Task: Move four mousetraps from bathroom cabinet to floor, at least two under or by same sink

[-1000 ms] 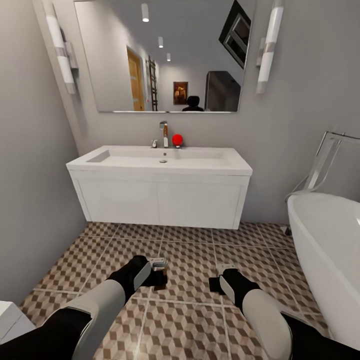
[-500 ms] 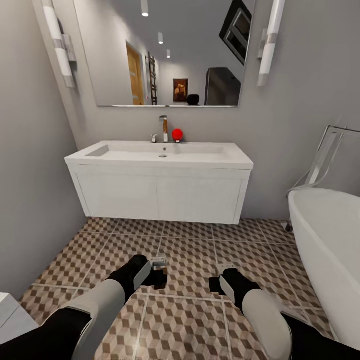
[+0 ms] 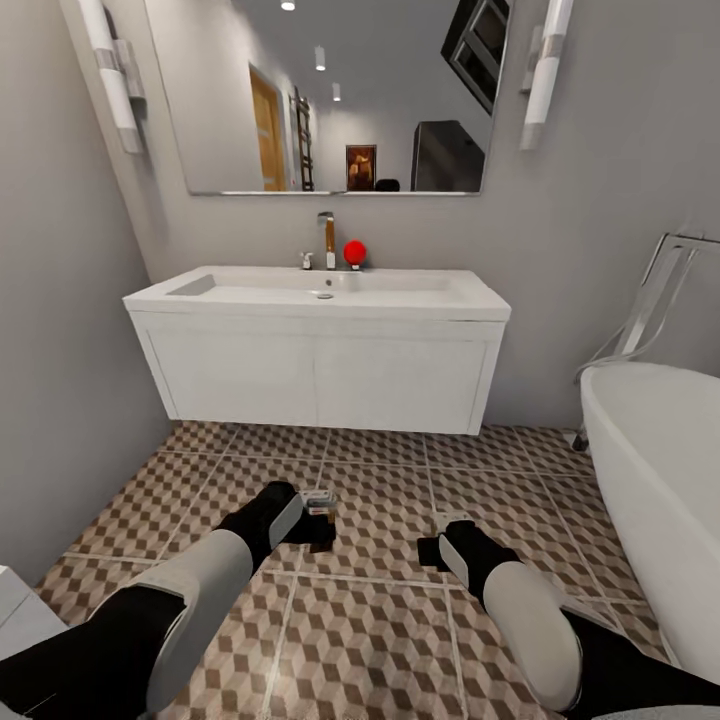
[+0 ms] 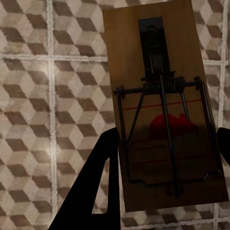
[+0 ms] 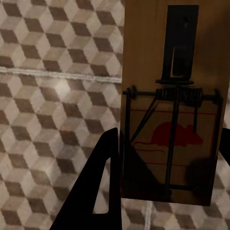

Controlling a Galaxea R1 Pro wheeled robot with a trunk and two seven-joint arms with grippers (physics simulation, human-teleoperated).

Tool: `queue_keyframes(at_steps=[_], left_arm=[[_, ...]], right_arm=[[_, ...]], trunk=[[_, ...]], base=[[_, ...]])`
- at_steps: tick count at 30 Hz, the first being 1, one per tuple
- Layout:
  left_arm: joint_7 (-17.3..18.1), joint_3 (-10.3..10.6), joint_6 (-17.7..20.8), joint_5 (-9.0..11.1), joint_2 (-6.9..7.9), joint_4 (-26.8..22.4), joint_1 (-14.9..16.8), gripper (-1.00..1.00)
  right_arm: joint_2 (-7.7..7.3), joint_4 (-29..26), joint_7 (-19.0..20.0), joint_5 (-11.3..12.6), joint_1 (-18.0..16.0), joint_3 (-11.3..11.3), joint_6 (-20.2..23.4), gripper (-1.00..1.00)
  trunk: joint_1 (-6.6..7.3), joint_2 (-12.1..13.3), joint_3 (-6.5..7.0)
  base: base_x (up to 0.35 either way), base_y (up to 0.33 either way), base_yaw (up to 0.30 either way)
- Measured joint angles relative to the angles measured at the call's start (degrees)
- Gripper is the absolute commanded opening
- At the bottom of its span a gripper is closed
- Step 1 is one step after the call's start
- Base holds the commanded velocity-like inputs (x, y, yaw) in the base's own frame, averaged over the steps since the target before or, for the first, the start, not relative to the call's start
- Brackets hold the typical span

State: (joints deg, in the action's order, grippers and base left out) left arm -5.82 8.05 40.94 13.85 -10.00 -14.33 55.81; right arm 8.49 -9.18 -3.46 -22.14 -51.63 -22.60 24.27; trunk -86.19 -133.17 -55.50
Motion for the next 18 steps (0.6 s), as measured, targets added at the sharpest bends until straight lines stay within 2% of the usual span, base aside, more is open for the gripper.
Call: queue_keyframes(at_steps=[7, 18], left_arm=[[0.0, 0.0, 0.9, 0.1, 0.0, 0.1, 1.3, -1.0], [0.8, 0.0, 1.0, 0.1, 0.0, 0.1, 1.5, -1.0]], right_arm=[[0.04, -1.0, 0.0, 0.0, -0.5, 0.0, 0.0, -1.0], [0.32, -1.4, 0.1, 0.0, -1.6, 0.1, -0.4, -1.0]], trunk=[[-1.54, -2.8, -1.91], [-3.96, -7.2, -4.91]], base=[[0.0, 0.0, 0.0], [0.0, 0.0, 0.0]])
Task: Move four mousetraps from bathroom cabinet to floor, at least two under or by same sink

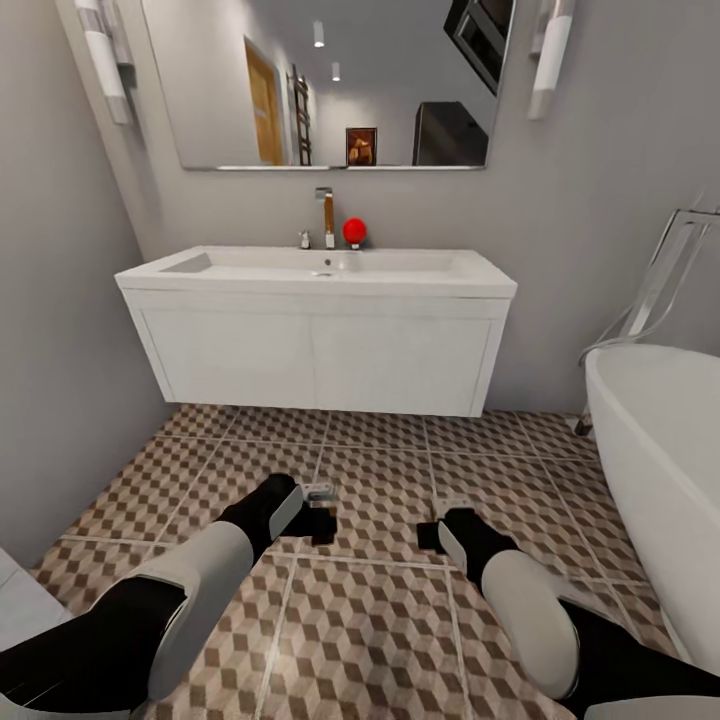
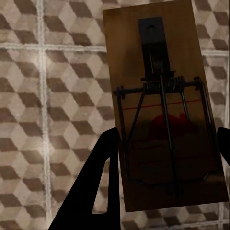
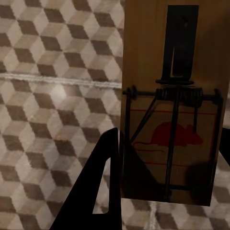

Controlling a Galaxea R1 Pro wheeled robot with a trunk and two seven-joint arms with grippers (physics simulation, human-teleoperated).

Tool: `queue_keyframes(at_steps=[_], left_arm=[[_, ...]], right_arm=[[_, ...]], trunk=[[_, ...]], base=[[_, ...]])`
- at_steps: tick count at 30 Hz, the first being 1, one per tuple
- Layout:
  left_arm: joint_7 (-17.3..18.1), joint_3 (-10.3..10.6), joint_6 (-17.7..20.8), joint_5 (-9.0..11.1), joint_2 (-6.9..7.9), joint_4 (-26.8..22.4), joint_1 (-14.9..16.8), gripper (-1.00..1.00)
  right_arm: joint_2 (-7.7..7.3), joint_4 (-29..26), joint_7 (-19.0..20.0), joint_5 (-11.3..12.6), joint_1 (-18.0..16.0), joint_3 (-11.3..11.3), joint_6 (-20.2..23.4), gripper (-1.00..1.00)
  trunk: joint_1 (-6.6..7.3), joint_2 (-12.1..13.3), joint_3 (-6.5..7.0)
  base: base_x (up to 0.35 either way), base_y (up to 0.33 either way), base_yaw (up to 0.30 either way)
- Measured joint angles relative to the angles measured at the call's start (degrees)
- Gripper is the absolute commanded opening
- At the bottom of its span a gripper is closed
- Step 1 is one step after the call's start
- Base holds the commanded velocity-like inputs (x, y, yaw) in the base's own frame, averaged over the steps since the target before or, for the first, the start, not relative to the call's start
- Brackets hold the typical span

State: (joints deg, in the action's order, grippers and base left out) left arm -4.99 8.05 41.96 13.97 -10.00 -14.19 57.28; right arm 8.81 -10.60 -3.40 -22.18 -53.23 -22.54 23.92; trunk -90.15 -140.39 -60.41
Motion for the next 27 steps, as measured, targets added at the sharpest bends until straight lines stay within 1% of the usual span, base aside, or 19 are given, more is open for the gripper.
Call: queue_keyframes(at_steps=[7, 13, 15, 16, 18, 24, 27], left_arm=[[1.5, 0.0, -0.1, 0.0, 0.0, 0.1, 0.0, -1.0], [1.8, 0.0, -1.0, 0.0, 0.0, 0.1, 0.0, -1.0], [1.8, 0.0, -2.1, 0.0, 0.0, 0.1, 0.0, -1.0], [2.0, 0.0, -3.3, 0.1, 0.0, 0.2, 0.0, -1.0], [2.1, 0.0, -4.0, 0.1, 0.0, 0.2, 0.0, -1.0], [2.2, 0.0, -4.7, 0.1, 0.0, 0.1, 0.0, -1.0], [3.9, 0.1, -5.6, 0.3, 0.0, 0.1, 0.0, -1.0]], right_arm=[[0.28, -0.1, 0.2, 0.0, -0.1, 0.0, 0.0, -1.0], [0.91, -0.4, 0.4, 0.0, -0.2, 0.1, 0.0, -1.0], [0.95, -0.4, 0.5, 0.0, -0.2, 0.1, 0.0, -1.0], [0.93, -0.4, 0.5, -0.1, -0.2, 0.1, 0.0, -1.0], [0.92, -0.4, 0.5, -0.1, -0.2, 0.1, 0.0, -1.0], [0.9, -0.4, 0.4, -0.1, -0.2, 0.1, 0.0, -1.0], [0.9, -0.4, 0.4, 0.0, -0.2, 0.1, 0.0, -1.0]], trunk=[[-1.54, -2.8, -1.91], [-1.7, -2.9, -3.79], [-1.75, -2.9, -4.42], [-1.78, -2.9, -4.74], [-1.83, -3.0, -5.37], [-1.98, -3.0, -7.26], [-2.06, -3.1, -8.09]], base=[[0.0, 0.0, 0.0], [0.0, 0.0, 0.0], [0.0, 0.0, 0.0], [0.0, 0.0, 0.0], [0.0, 0.0, 0.0], [0.0, 0.0, 0.0], [0.0, 0.0, 0.0]])
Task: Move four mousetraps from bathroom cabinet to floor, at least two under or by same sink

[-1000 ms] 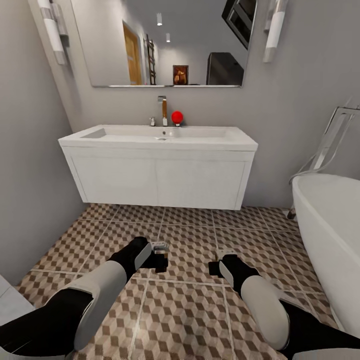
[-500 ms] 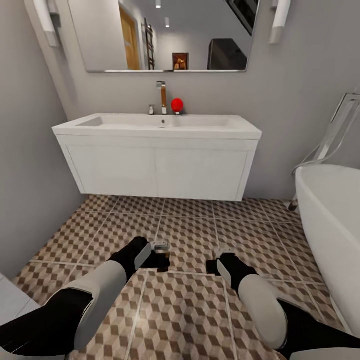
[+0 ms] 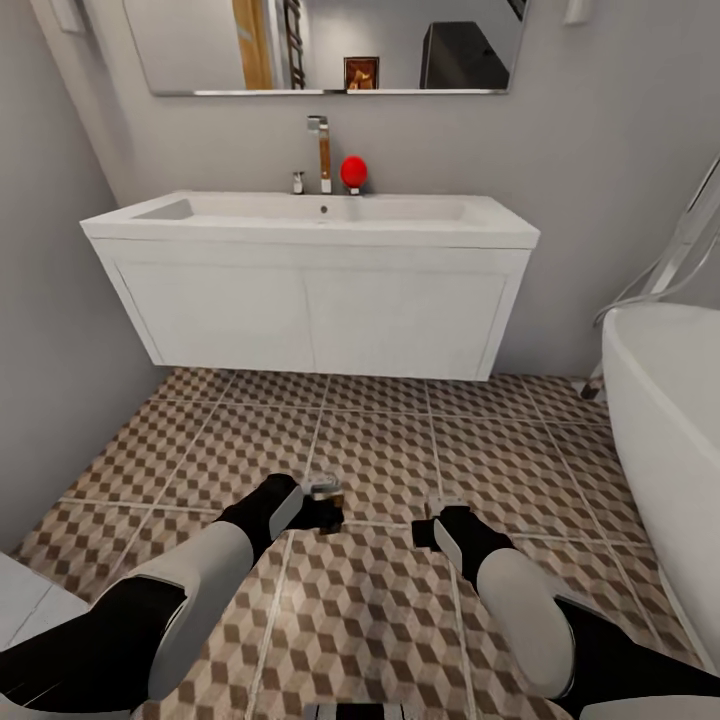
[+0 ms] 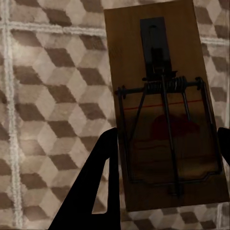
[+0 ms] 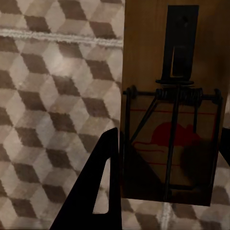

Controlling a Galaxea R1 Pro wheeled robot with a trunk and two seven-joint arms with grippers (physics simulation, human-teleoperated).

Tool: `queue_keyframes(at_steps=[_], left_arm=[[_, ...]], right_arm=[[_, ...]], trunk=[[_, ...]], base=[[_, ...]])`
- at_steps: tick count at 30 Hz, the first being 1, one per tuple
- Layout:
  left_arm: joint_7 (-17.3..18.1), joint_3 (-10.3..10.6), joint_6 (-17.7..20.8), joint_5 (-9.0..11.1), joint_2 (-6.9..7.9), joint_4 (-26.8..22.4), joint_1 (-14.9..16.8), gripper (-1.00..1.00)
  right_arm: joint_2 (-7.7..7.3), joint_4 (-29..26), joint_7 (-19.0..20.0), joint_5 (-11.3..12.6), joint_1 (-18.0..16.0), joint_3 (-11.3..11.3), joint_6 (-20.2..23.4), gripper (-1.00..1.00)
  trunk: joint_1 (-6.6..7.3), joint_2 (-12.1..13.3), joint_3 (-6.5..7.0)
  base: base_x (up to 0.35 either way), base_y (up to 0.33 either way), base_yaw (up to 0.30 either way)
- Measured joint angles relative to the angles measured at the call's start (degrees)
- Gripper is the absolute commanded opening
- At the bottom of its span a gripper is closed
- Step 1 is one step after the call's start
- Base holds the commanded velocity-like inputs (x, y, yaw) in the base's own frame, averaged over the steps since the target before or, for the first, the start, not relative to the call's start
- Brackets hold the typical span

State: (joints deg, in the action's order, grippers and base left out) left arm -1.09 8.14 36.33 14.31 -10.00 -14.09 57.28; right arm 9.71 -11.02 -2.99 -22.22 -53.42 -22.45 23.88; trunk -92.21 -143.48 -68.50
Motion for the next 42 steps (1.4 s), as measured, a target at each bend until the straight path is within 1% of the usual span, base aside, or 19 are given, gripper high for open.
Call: queue_keyframes(at_steps=[3, 4, 7, 11, 18, 25, 29, 30, 32, 34, 36, 38, 42], left_arm=[[1.3, 0.0, -1.5, 0.2, 0.0, 0.1, 0.0, -1.0], [2.4, 0.0, -2.5, 0.1, 0.0, 0.1, 0.0, -1.0], [4.1, 0.0, -3.7, -0.1, 0.0, 0.2, 0.0, -1.0], [4.8, 0.1, -4.3, -0.1, 0.0, 0.3, 0.0, -1.0], [4.9, 0.2, -4.7, -0.1, 0.0, 0.6, 0.0, -1.0], [4.5, 0.2, -4.7, -0.1, 0.0, 0.9, 0.0, -1.0], [2.6, 0.4, -4.6, -0.1, 0.0, 1.1, 0.0, -1.0], [1.6, 0.5, -4.4, -0.1, 0.0, 1.0, 0.0, -1.0], [1.0, 0.6, -4.0, -0.1, 0.0, 0.7, 0.0, -1.0], [0.7, 0.6, -3.0, -0.1, 0.0, 0.1, 0.0, -1.0], [0.4, 0.7, -1.5, -0.1, 0.0, -1.3, 0.0, -1.0], [0.3, 0.7, -0.8, -0.1, 0.0, -2.6, 0.0, -1.0], [0.1, 0.7, -0.2, -0.2, 0.0, -4.6, 0.0, -1.0]], right_arm=[[0.0, 0.0, 0.0, 0.0, 0.0, 0.0, 0.0, -1.0], [0.0, 0.0, 0.0, 0.0, 0.0, 0.0, 0.0, -1.0], [0.04, 0.0, 0.1, 0.0, 0.0, 0.0, 0.0, -1.0], [0.07, 0.1, 0.1, 0.0, 0.0, 0.0, 0.0, -1.0], [0.08, 0.1, 0.1, 0.0, 0.0, 0.0, 0.0, -1.0], [0.02, 0.1, 0.1, 0.0, 0.0, 0.1, 0.0, -1.0], [0.01, 0.0, 0.0, 0.0, 0.0, 0.0, 0.0, -1.0], [-0.03, 0.0, -0.1, 0.0, 0.0, 0.0, 0.0, -1.0], [-0.06, -0.1, -0.1, 0.0, -0.2, 0.0, 0.1, -1.0], [-0.06, -0.2, -0.2, 0.0, -1.0, -0.1, 0.3, -1.0], [-0.02, -0.2, -0.2, 0.0, -3.0, 0.0, 0.4, -1.0], [-0.01, -0.2, -0.1, 0.0, -4.5, 0.0, 0.5, -1.0], [0.01, -0.2, 0.0, -0.1, -6.0, 0.0, 0.5, -1.0]], trunk=[[-0.08, 0.0, -0.73], [-0.1, -0.1, -0.97], [-0.1, -0.1, -0.99], [-0.1, -0.1, -1.0], [-0.28, -0.1, -2.55], [-0.46, -0.2, -4.11], [-0.57, -0.3, -4.99], [-0.59, -0.3, -5.21], [-0.64, -0.3, -5.66], [-0.69, -0.4, -6.1], [-0.68, -0.4, -6.1], [-0.68, -0.4, -6.1], [-0.69, -0.4, -6.1]], base=[[0.0, 0.0, 0.0], [0.0, 0.0, 0.0], [0.0, 0.0, 0.0], [0.0, 0.0, 0.0], [0.0, 0.0, 0.0], [0.0, 0.0, 0.0], [0.0, 0.0, 0.0], [0.0, 0.0, 0.0], [0.0, 0.0, 0.0], [0.0, 0.0, 0.0], [0.0, 0.0, 0.0], [0.0, 0.0, 0.0], [0.0, 0.0, 0.0]])
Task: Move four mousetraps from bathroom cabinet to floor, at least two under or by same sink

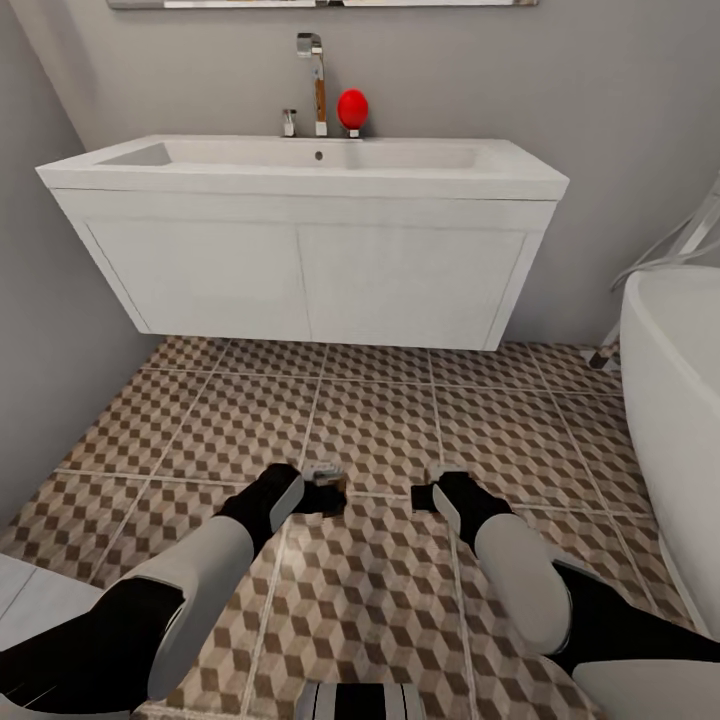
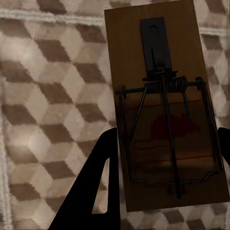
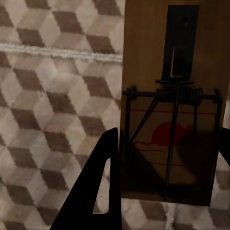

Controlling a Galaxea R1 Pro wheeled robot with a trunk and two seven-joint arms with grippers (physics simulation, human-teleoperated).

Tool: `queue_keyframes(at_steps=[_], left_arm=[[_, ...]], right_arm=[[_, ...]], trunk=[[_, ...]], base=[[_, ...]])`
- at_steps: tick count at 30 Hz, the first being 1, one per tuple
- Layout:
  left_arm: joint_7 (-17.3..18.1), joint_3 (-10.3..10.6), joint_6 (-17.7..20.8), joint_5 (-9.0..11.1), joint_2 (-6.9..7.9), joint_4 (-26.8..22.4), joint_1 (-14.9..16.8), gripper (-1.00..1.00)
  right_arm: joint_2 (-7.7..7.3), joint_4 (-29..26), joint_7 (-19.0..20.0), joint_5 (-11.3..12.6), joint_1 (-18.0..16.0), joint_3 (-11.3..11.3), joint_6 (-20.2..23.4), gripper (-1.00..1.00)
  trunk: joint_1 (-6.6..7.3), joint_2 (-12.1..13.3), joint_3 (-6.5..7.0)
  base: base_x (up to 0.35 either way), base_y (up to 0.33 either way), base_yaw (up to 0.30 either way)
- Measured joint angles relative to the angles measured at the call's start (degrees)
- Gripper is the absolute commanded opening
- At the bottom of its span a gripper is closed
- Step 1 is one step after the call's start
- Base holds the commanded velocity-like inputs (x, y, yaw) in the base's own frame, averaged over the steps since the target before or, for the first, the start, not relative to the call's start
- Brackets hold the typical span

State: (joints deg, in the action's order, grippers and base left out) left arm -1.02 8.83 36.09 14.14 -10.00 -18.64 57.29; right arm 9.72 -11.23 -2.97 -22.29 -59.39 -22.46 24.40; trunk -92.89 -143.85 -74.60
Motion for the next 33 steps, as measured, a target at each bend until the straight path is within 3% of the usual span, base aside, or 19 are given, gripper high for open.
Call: queue_keyframes(at_steps=[5, 15, 22, 30, 33], left_arm=[[-0.1, 0.0, -0.4, 0.0, 0.0, -1.6, 0.0, -1.0], [0.3, 0.7, -7.0, 0.0, 0.0, -4.1, 0.0, -1.0], [0.5, 1.9, -7.6, 0.1, 0.0, -6.5, 0.0, -1.0], [0.6, 2.1, -10.4, 0.2, 0.0, -6.5, 0.0, -1.0], [0.8, 2.2, -11.0, 0.2, 0.0, -4.0, 0.0, -1.0]], right_arm=[[-0.08, -0.5, 0.0, -0.1, -0.9, 0.0, -0.2, -1.0], [-0.18, -2.8, 0.1, -0.4, -1.4, -0.2, -0.9, -1.0], [-0.13, -4.0, 0.2, -0.4, -1.4, -0.3, -1.2, -1.0], [-0.02, -4.1, 0.2, -0.4, -1.4, -0.2, -1.2, -1.0], [-0.01, -4.1, 0.3, -0.5, -1.4, -0.2, -1.3, -1.0]], trunk=[[0.0, 0.0, 0.0], [0.0, 0.0, 0.0], [0.0, 0.0, 0.0], [-0.21, -0.1, -1.77], [-0.29, -0.1, -2.44]], base=[[0.0, 0.0, 0.0], [0.0, 0.0, 0.0], [0.0, 0.0, 0.0], [0.0, 0.0, 0.0], [0.0, 0.0, 0.0]])
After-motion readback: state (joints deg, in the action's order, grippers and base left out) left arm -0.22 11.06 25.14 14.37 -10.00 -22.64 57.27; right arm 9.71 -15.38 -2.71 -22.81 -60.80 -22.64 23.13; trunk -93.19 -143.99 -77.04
